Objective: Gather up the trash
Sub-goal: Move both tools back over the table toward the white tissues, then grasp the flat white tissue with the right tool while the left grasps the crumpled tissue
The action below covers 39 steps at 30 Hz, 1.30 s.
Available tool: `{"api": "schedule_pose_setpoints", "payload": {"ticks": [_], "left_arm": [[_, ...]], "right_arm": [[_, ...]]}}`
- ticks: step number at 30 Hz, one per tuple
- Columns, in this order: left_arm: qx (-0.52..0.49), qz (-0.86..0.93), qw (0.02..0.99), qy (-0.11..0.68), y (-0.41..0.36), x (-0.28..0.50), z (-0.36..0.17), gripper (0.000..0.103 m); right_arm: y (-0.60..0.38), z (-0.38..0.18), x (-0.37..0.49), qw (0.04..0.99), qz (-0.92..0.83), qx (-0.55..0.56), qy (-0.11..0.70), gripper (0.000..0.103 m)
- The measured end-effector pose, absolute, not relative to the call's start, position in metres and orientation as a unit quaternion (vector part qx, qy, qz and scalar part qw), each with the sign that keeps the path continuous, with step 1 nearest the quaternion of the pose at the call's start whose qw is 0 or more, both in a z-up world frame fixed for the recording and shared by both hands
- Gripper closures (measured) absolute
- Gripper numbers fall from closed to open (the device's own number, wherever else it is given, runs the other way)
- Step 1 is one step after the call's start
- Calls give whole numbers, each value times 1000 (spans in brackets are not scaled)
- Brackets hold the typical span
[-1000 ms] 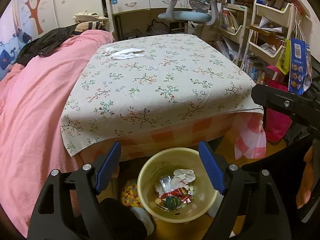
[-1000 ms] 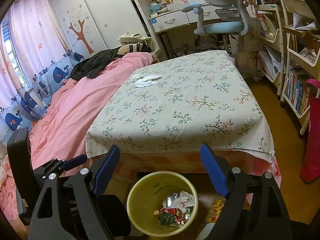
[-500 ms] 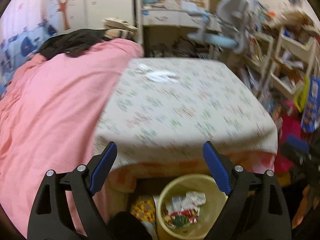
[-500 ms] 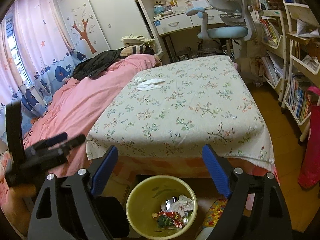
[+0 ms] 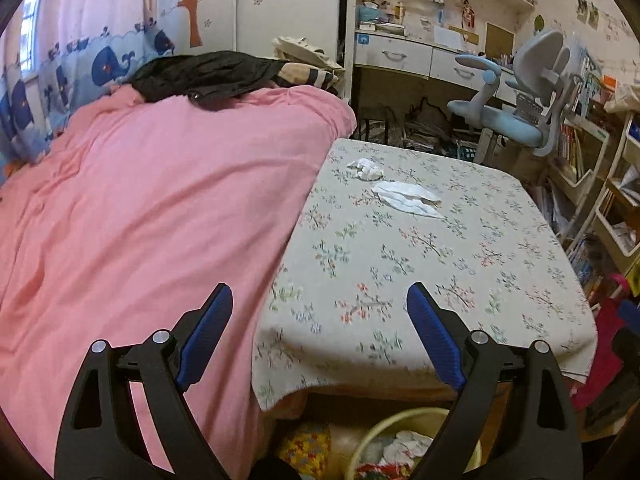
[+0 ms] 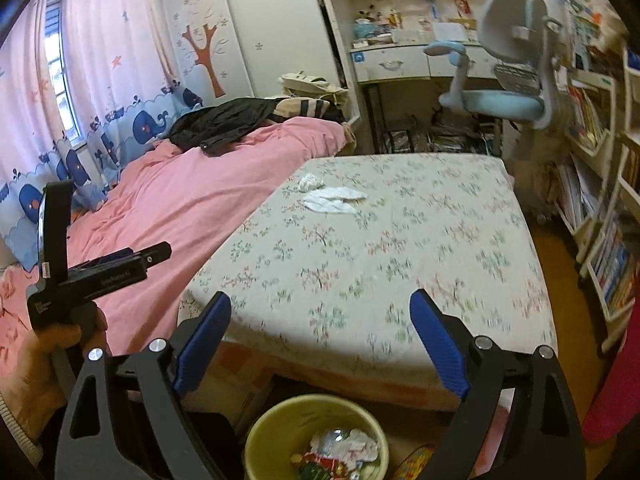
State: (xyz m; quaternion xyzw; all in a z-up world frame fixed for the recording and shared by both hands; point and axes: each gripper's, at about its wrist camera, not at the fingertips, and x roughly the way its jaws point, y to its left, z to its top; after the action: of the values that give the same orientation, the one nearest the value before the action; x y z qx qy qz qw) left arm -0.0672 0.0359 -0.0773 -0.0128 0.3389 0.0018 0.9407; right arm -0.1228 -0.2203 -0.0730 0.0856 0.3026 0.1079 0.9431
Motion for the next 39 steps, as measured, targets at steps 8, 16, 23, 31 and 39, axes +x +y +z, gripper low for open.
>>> {"api": "schedule_pose_setpoints", "payload": {"ticks": [8,16,23,31,39], "left_arm": [[-25,3,942,334,32,-26,-72,18],[-15,2,942,336,21,28,-75,18],[-37,15,937,346,23,73,-85,18],[-55,10,933,355,18,129,-97,18],[-78,-3,925,373,14,199,-112,18]], "right_arm": [[-223,-79,-82,940,109,74,315,15],[-210,-79,-39,938,123,54,321,15],[-202,-90,3,931,132,50,337,15],[-203,-108,63,922,132,56,360,15],[-197,-128,119,911,140,61,382,15]]}}
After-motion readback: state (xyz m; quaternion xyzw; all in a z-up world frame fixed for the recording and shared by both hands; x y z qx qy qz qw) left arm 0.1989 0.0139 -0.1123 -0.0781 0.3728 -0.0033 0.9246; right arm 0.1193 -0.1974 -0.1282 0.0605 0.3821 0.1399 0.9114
